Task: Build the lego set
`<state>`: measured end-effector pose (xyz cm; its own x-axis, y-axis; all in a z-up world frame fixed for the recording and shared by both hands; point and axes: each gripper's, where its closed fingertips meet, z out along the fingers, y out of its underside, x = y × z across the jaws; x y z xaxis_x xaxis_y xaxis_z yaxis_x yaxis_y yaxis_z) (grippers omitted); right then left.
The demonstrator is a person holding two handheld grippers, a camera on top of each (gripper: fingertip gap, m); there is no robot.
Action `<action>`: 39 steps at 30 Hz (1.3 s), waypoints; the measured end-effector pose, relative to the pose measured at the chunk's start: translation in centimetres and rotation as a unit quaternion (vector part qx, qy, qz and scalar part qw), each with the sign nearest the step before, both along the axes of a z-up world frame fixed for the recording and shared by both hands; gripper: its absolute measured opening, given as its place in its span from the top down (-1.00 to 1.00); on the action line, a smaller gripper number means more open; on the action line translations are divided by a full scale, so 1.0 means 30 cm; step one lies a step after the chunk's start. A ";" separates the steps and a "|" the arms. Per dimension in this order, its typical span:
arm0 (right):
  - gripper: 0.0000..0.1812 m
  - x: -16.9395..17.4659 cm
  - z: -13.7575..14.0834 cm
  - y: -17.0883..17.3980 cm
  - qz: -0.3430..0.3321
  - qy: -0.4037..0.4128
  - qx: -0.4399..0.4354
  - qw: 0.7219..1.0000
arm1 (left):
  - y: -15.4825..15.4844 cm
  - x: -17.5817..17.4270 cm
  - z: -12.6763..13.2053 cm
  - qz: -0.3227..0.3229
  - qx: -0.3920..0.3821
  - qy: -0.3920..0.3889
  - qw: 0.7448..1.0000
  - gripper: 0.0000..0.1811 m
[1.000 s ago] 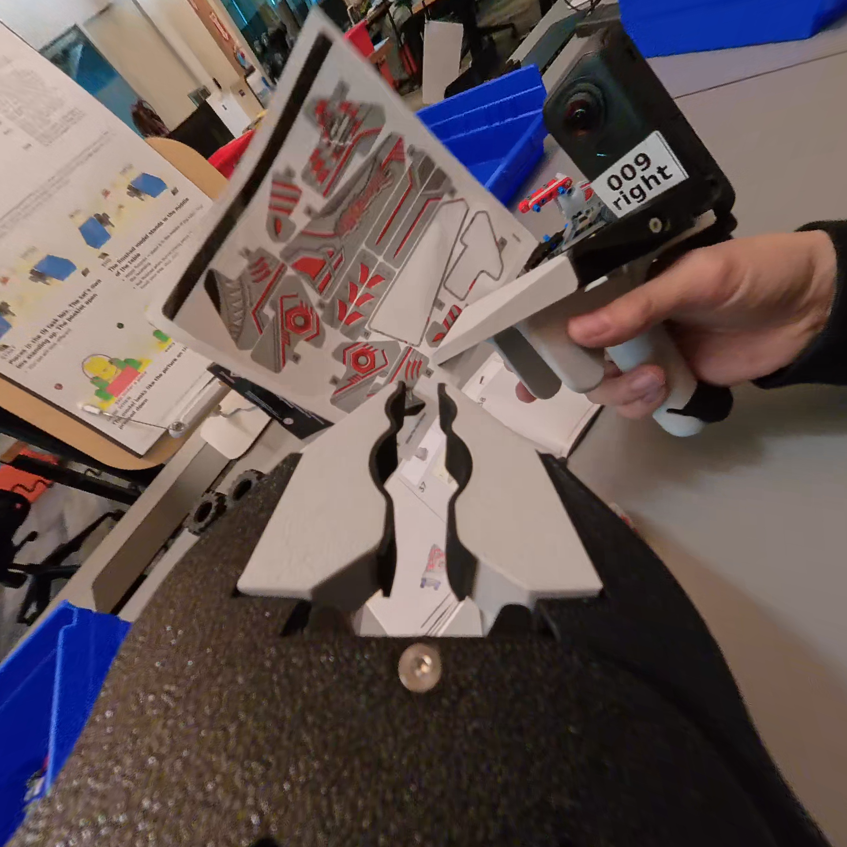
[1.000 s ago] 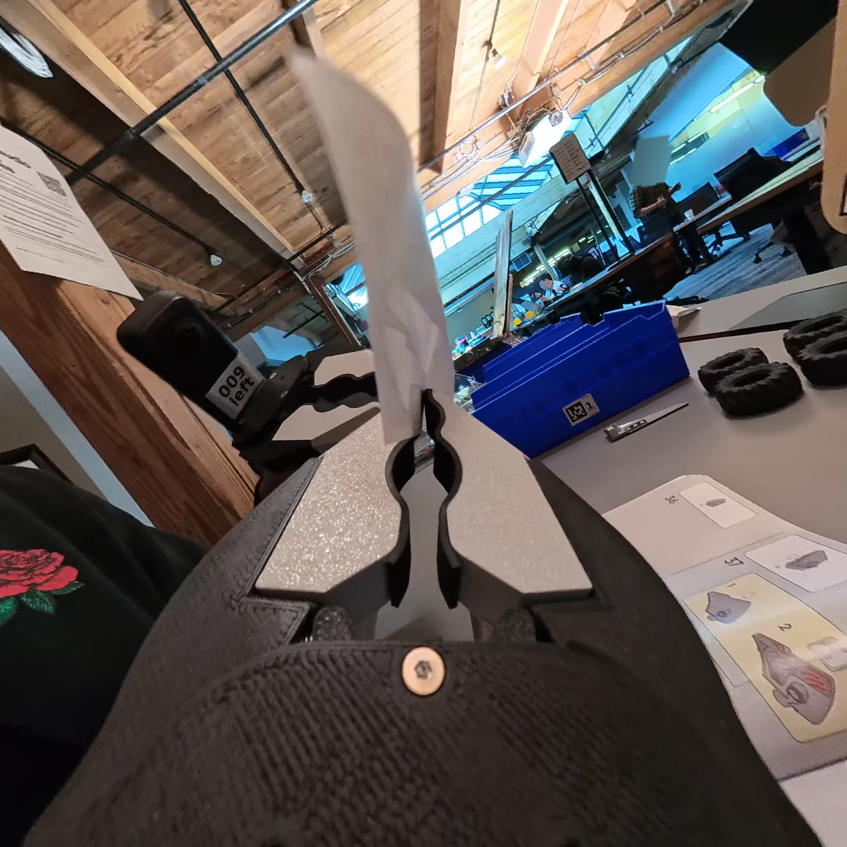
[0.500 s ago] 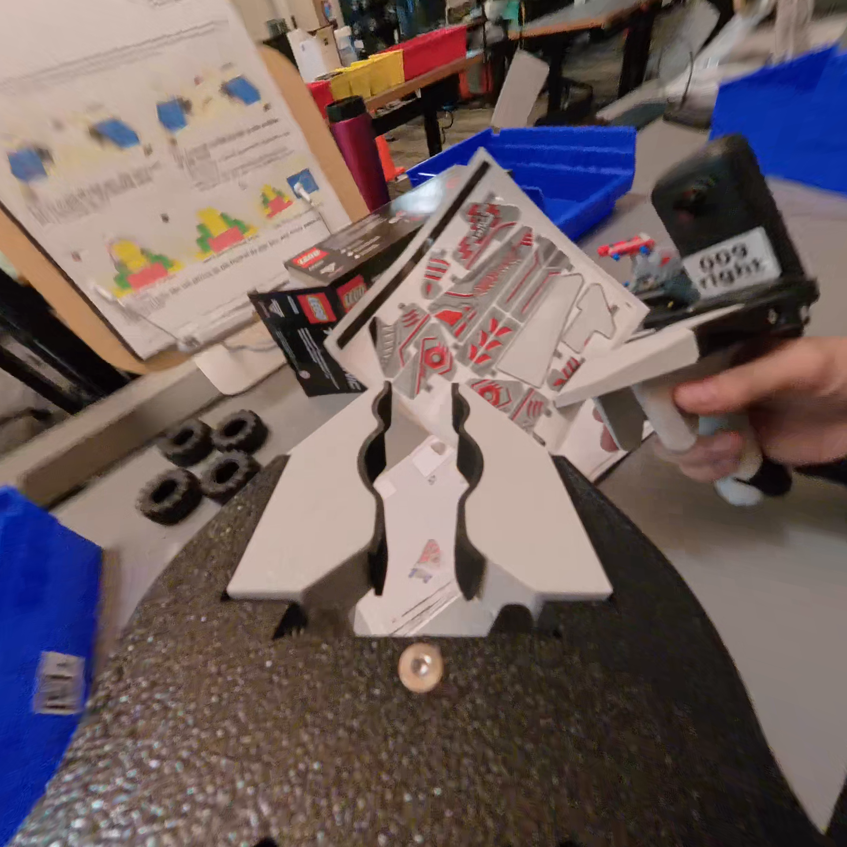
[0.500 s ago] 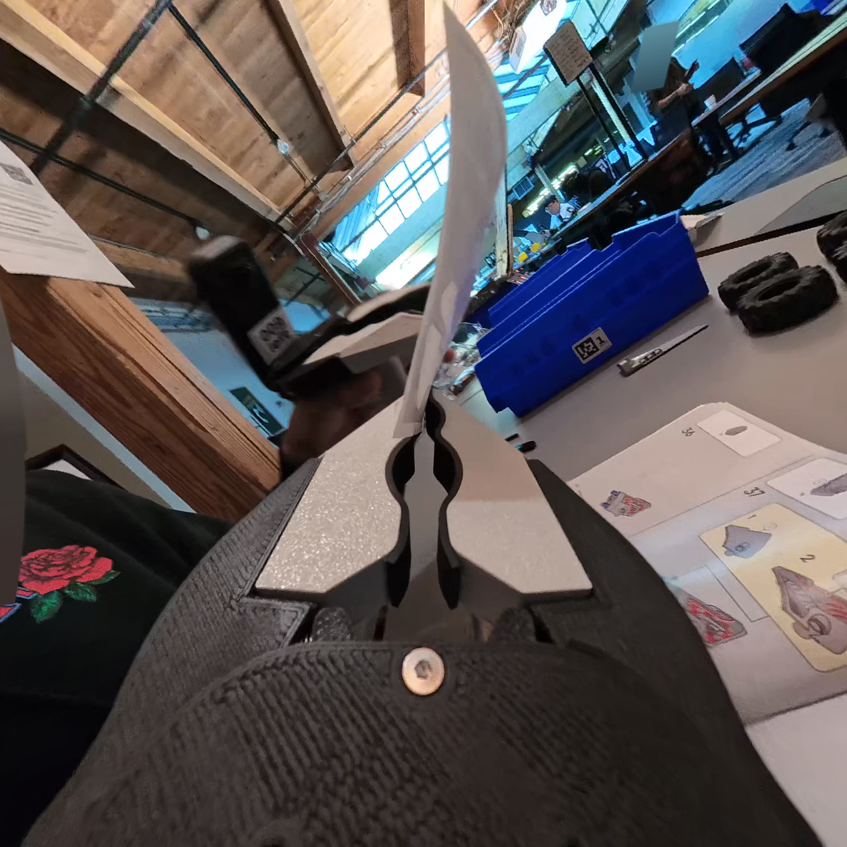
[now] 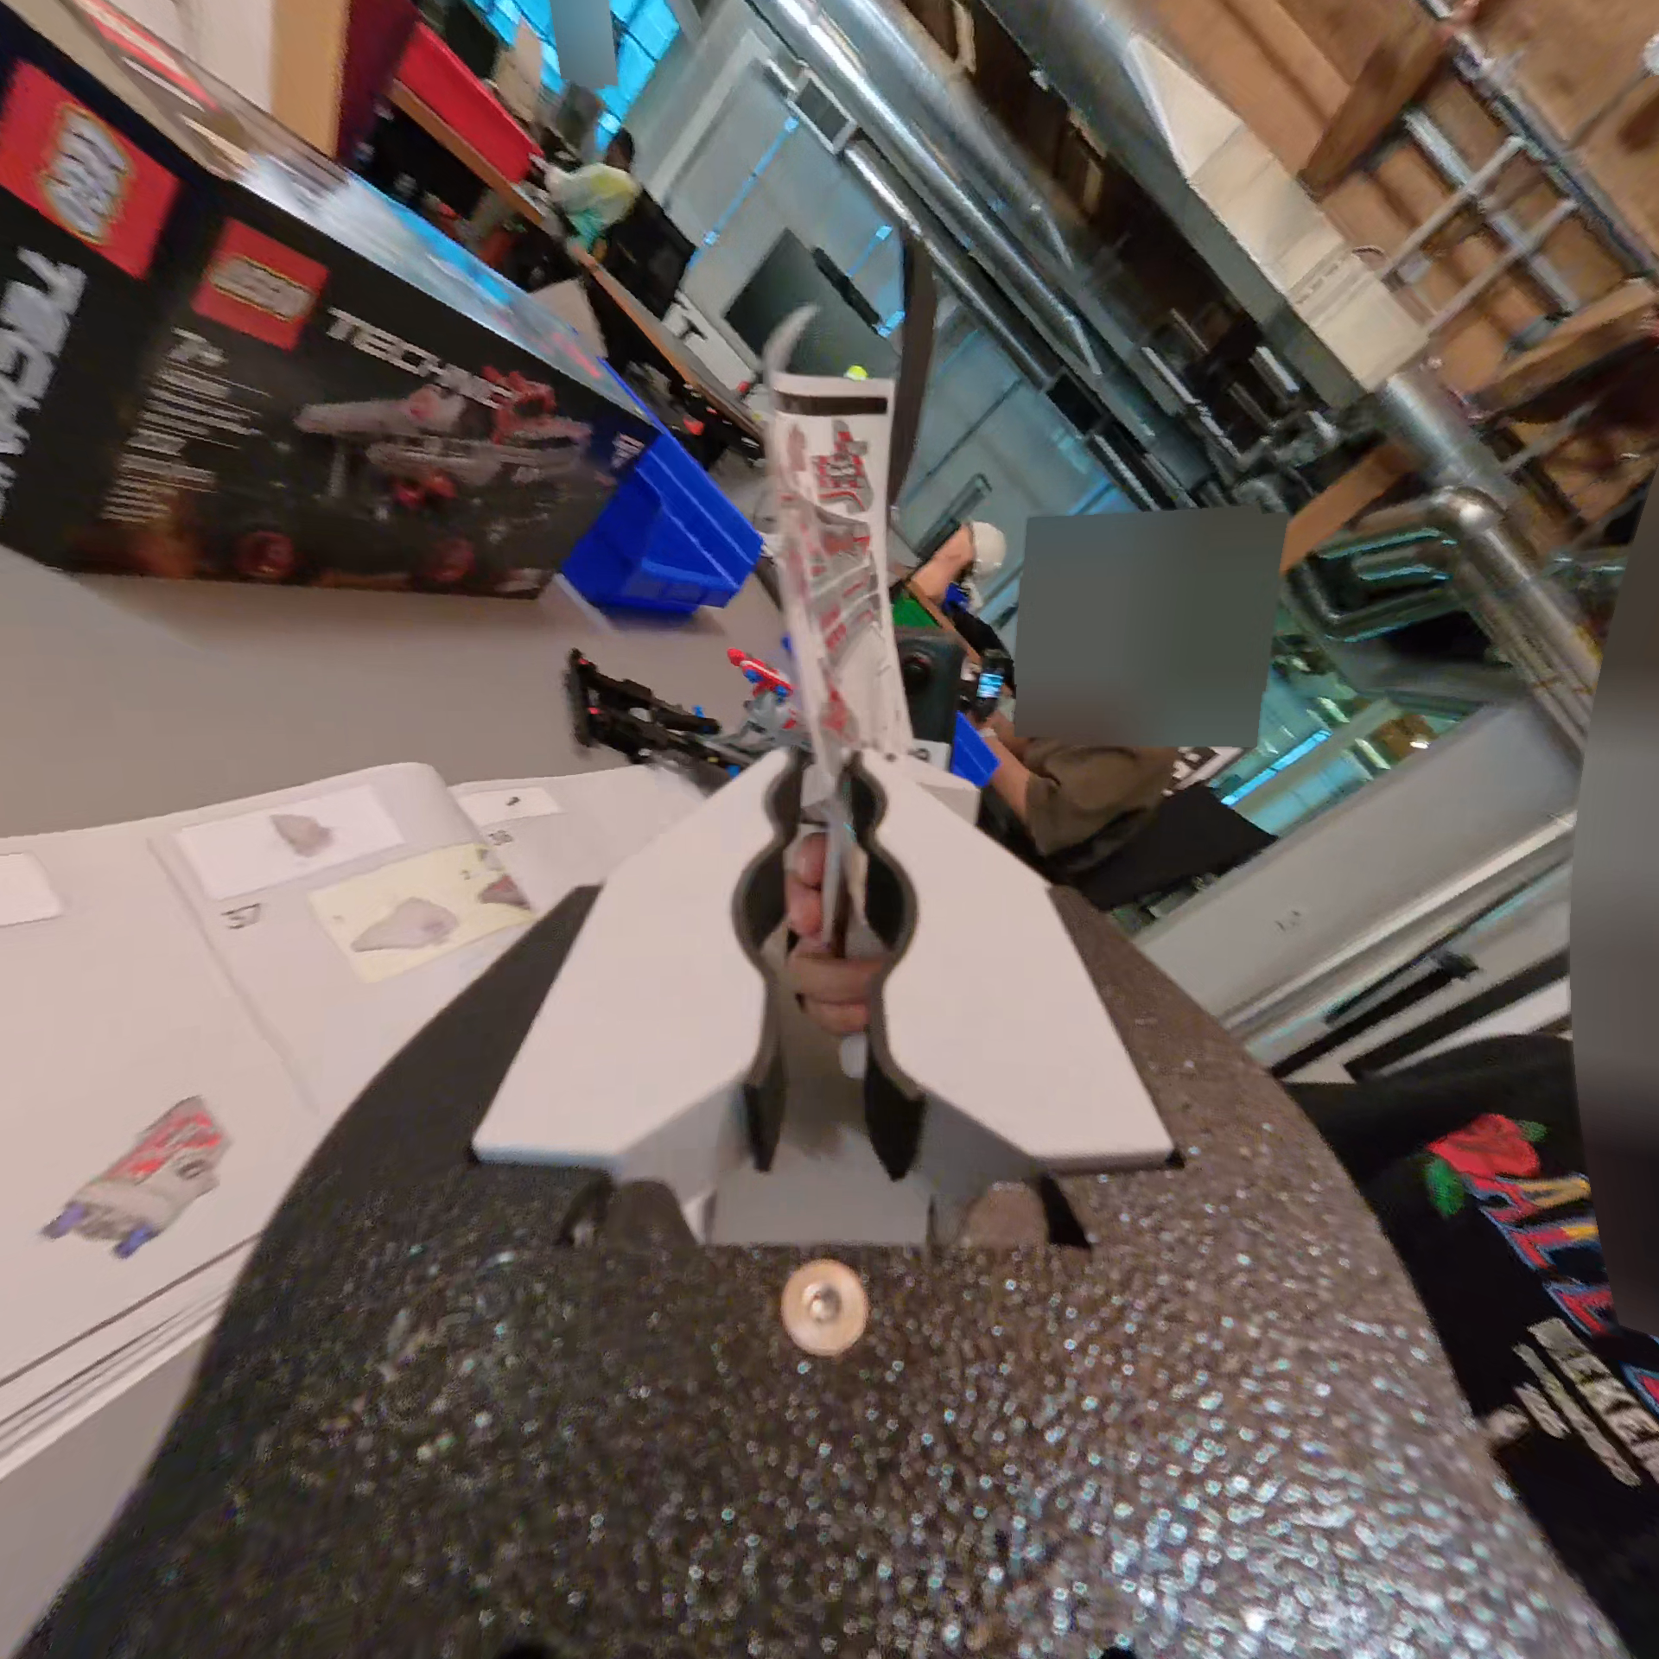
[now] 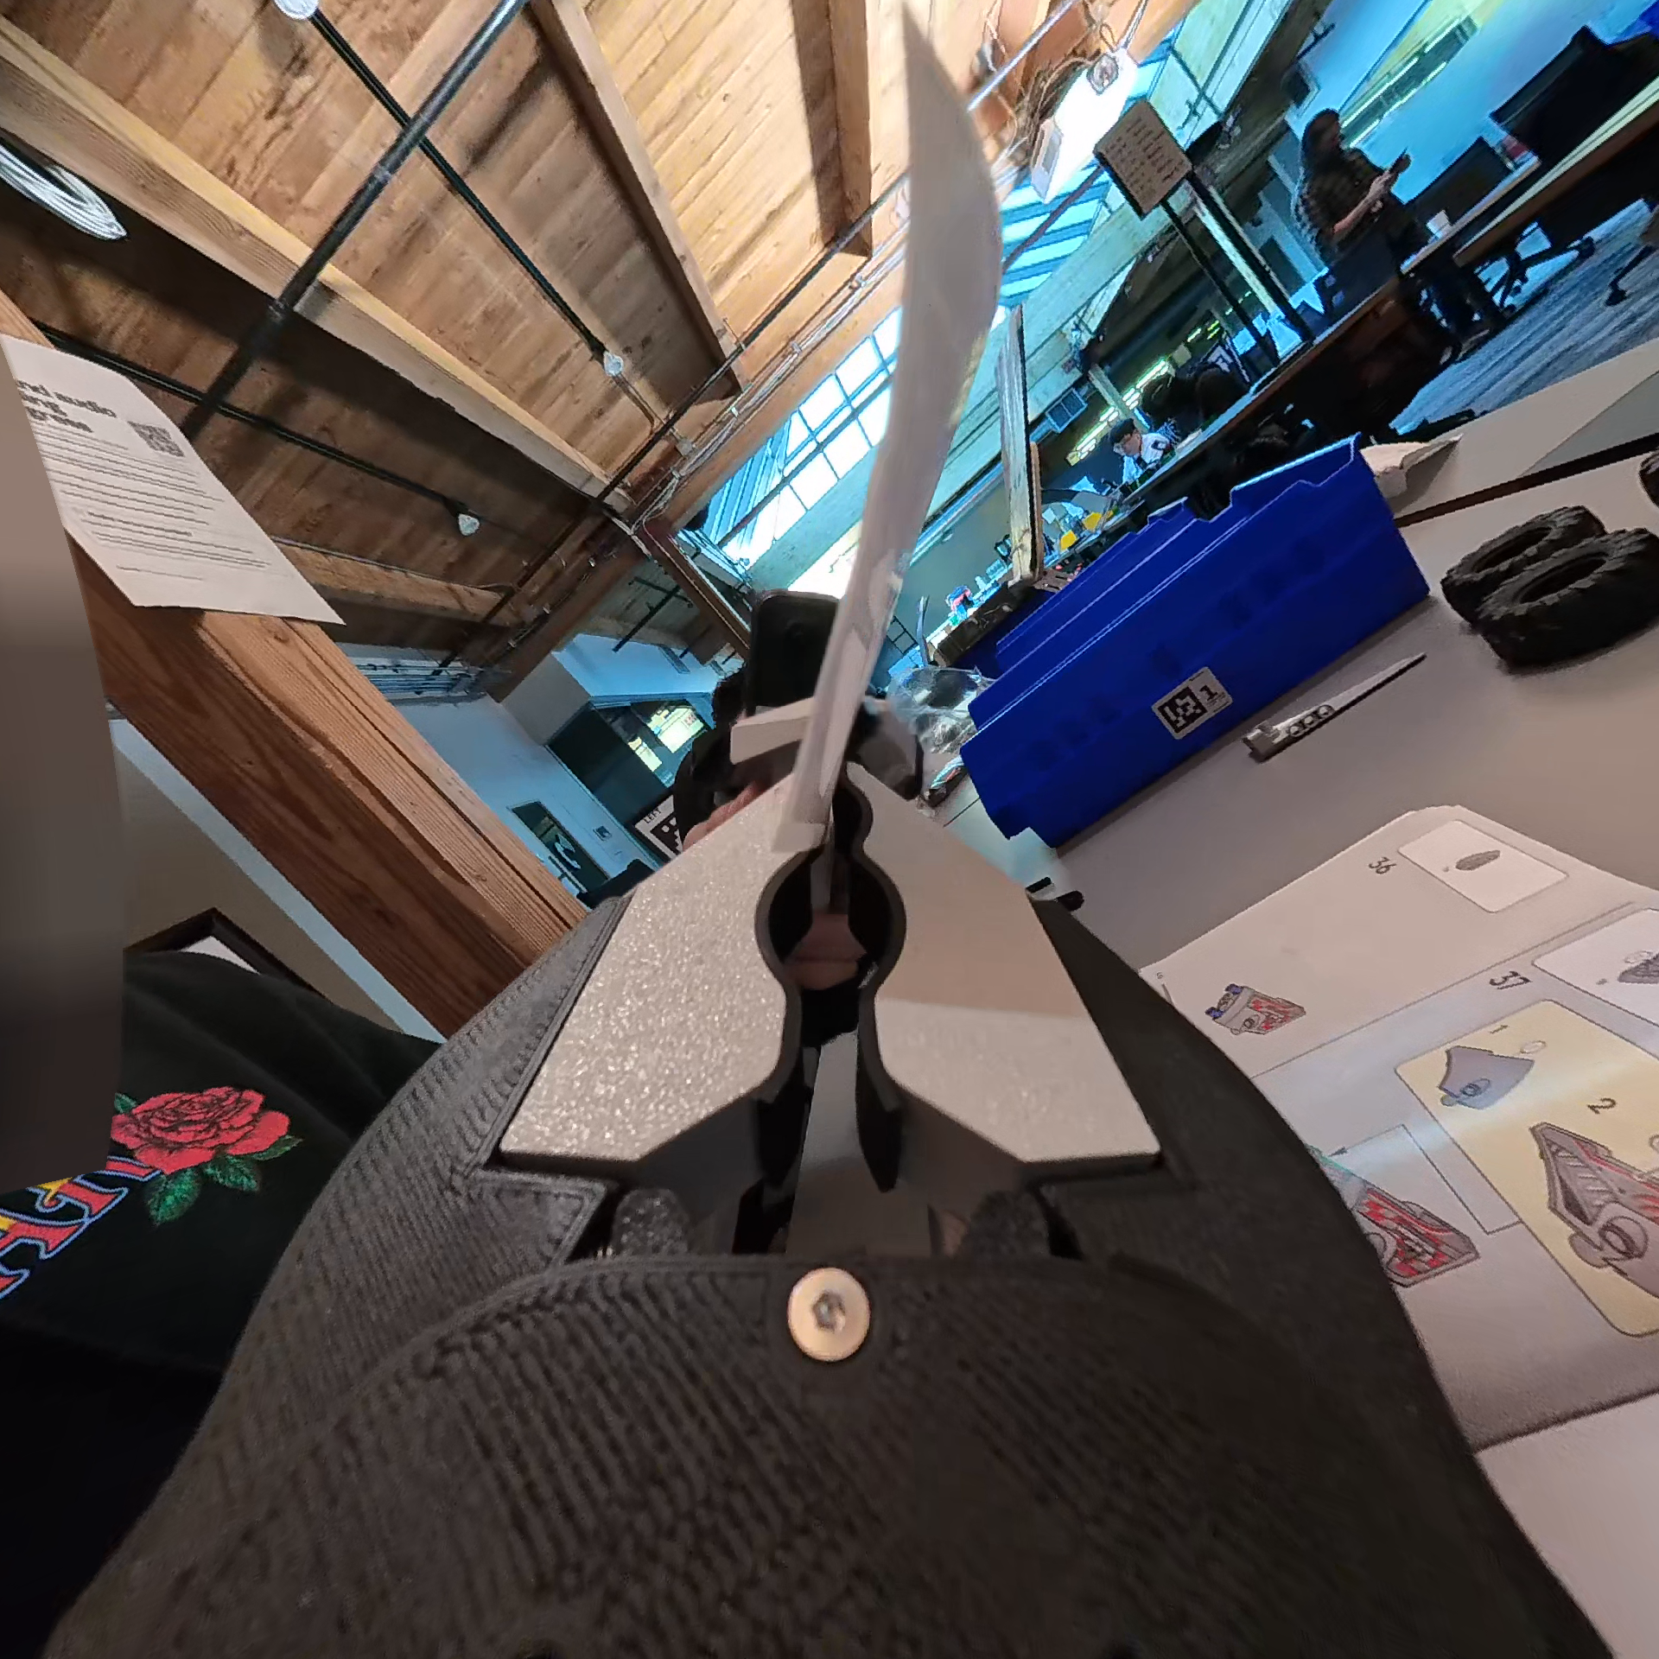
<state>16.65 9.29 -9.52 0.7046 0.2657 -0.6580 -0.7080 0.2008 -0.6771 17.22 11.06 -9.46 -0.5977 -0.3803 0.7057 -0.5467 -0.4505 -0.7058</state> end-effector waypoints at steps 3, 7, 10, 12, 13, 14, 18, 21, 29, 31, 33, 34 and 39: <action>1.00 -0.005 0.004 -0.002 -0.002 -0.014 0.004 1.000 | -0.014 -0.004 0.026 -0.020 -0.046 0.001 0.999 0.99; 0.94 -0.015 -0.004 0.004 0.000 -0.027 -0.004 1.000 | 0.004 0.008 0.026 -0.017 -0.088 0.012 0.996 1.00; 0.98 -0.004 0.012 0.005 -0.009 -0.001 0.018 1.000 | 0.009 0.006 0.019 -0.019 -0.090 0.011 0.996 1.00; 1.00 0.003 0.015 0.007 -0.009 0.022 0.033 0.999 | 0.010 0.003 0.021 -0.019 -0.087 0.006 0.996 1.00; 1.00 0.003 0.012 0.009 -0.009 0.027 0.036 0.999 | 0.010 0.003 0.021 -0.018 -0.083 0.005 0.996 1.00; 1.00 0.007 0.013 0.010 -0.012 0.032 0.040 0.999 | 0.010 0.003 0.019 -0.017 -0.076 0.003 0.997 1.00; 1.00 0.019 0.030 0.002 -0.020 0.052 0.064 0.996 | -0.001 -0.001 0.016 -0.015 -0.047 -0.006 0.999 1.00; 1.00 0.018 0.034 0.000 -0.024 0.047 0.066 0.996 | -0.006 0.002 0.022 -0.011 -0.042 -0.009 0.999 1.00; 1.00 0.049 0.035 -0.005 -0.059 0.080 0.078 0.992 | 0.068 0.045 0.014 0.107 0.112 -0.077 0.985 0.78; 1.00 0.067 0.025 -0.010 -0.081 0.080 0.066 0.991 | 0.113 0.041 0.057 0.183 0.227 -0.152 0.944 0.76; 1.00 0.074 0.021 -0.011 -0.096 0.073 0.058 0.991 | 0.097 0.008 0.111 0.214 0.333 -0.235 0.888 0.78; 1.00 0.072 0.022 -0.008 -0.099 0.069 0.054 0.991 | 0.057 -0.015 0.120 0.195 0.375 -0.269 0.865 0.88; 1.00 0.025 0.047 0.014 -0.086 0.041 0.050 0.994 | -0.039 -0.034 0.041 0.116 0.504 -0.275 0.810 0.84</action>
